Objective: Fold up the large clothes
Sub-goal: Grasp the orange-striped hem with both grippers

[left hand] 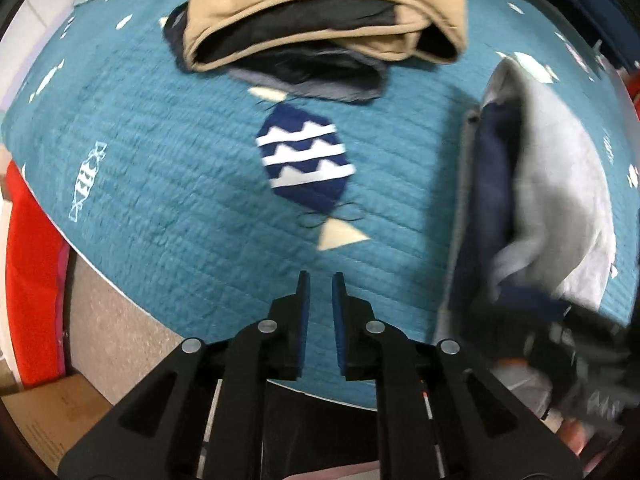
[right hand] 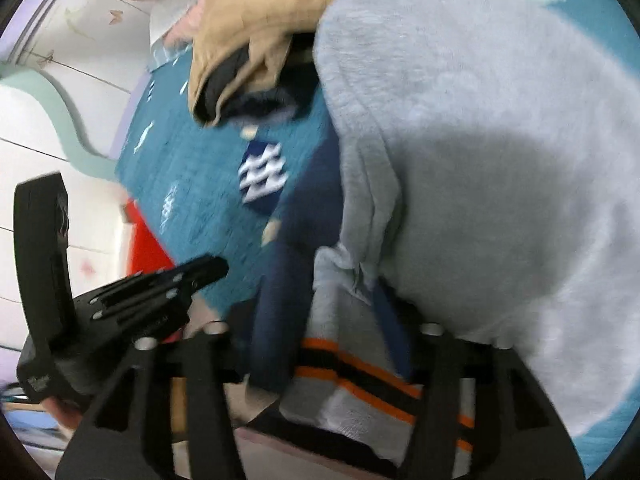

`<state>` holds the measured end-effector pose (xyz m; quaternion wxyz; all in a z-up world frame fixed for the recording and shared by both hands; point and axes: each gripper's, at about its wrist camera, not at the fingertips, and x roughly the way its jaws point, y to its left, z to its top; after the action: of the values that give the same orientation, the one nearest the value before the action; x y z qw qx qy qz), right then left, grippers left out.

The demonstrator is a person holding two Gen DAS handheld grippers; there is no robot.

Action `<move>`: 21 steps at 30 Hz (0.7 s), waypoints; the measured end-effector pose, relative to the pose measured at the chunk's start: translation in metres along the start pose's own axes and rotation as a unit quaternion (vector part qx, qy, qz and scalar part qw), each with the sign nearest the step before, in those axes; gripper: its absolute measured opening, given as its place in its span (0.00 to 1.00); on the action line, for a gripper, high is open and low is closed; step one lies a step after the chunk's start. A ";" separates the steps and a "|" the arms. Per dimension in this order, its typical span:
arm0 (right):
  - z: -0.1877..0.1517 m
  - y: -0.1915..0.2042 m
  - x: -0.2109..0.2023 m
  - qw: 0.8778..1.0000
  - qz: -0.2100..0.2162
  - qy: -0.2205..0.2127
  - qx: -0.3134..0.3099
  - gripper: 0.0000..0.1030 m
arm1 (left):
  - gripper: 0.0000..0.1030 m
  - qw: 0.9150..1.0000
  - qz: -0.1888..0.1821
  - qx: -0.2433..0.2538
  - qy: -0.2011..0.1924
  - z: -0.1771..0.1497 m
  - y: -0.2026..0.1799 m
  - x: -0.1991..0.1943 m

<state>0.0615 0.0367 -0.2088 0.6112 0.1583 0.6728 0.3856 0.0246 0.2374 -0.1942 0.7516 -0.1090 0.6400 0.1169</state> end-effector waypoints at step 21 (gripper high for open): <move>-0.039 -0.042 -0.037 0.989 -0.141 -0.035 -0.010 0.42 | 0.28 0.999 -0.003 0.045 -0.008 -0.004 -0.039 -0.001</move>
<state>0.0428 -0.0282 -0.2147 0.6843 0.0685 0.6626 0.2965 0.0329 0.1990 -0.1936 0.7610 -0.0757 0.6385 0.0868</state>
